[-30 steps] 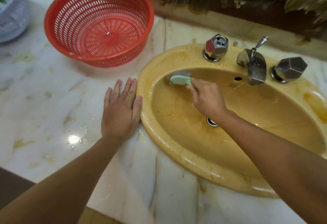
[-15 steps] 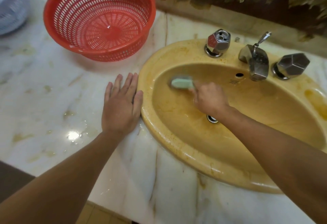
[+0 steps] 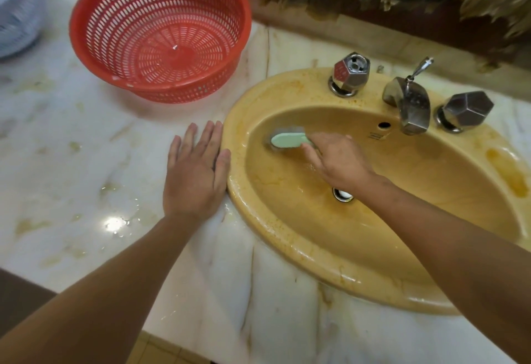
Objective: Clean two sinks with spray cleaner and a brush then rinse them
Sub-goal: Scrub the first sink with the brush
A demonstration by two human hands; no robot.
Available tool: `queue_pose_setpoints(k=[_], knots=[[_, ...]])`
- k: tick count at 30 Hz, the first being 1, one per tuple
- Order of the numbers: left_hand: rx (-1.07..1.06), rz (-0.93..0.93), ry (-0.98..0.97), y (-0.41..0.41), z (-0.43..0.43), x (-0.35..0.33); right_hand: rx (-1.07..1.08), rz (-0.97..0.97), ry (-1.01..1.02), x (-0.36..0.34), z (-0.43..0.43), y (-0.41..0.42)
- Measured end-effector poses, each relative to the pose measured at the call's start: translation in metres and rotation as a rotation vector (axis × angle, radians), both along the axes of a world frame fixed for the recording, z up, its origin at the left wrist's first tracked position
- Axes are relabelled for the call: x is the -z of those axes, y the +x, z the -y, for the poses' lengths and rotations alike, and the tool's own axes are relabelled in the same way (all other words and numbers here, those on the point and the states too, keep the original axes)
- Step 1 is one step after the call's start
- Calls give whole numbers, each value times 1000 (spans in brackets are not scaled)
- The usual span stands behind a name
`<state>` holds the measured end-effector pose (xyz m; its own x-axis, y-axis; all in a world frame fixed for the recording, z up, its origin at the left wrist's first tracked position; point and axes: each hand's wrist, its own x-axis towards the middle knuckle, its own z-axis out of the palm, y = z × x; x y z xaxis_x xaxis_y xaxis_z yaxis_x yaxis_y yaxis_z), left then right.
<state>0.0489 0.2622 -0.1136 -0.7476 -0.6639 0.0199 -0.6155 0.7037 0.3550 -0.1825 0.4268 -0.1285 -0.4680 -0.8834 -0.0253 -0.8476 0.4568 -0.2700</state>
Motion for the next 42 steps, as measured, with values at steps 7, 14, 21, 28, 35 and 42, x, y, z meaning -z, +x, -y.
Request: queue_pose_setpoints(k=[7,14,21,28,35,42], knots=[[-5,-6,2,1,1,0,16,85,-17,7,-18,-16],[-5,-2,-4,0,0,0,47,71,-7,8,-32,-22],[-5,5,-8,0,0,1,50,-56,33,3,-27,-20],[-8,-3,-3,0,0,0,86,-79,2,12,-39,-22],[-8,-6,-4,1,0,1,124,-83,109,11,-46,-17],[-11,-8,-6,1,0,0,104,-102,198,6,-45,-16]])
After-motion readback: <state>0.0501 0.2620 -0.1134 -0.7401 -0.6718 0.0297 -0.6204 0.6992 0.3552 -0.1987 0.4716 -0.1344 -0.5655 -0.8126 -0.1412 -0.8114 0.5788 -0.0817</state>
